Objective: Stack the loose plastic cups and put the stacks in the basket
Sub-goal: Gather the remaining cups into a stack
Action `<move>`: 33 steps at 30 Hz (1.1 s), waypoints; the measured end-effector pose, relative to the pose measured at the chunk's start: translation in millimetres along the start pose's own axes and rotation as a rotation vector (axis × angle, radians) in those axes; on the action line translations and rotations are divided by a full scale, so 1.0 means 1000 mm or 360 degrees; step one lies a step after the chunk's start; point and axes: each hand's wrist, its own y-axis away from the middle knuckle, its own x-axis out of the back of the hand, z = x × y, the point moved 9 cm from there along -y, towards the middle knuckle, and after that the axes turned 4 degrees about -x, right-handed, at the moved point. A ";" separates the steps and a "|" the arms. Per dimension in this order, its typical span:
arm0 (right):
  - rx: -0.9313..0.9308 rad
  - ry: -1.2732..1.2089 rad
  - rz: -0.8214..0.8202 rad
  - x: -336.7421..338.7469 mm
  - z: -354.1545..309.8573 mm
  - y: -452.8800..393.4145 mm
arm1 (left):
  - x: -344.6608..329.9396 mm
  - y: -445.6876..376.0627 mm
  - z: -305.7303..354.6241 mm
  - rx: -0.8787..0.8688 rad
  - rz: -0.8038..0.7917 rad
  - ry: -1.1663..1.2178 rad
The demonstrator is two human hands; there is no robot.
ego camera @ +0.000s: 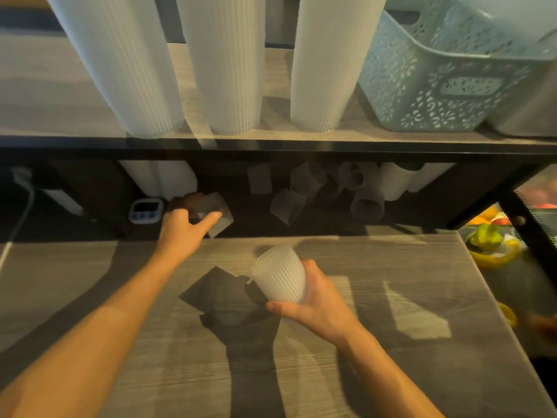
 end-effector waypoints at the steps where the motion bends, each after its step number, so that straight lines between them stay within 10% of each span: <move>1: 0.0002 0.0009 -0.0005 0.001 0.001 0.003 | 0.000 0.012 -0.004 0.0133 -0.0001 0.0123; 11: 0.0097 0.0186 -0.0019 0.012 -0.008 0.030 | 0.001 0.107 0.071 -0.0034 -0.0036 0.0886; 33: 0.0312 0.0287 -0.0004 0.021 -0.006 0.068 | -0.060 0.188 0.135 -0.0461 -0.0451 0.0401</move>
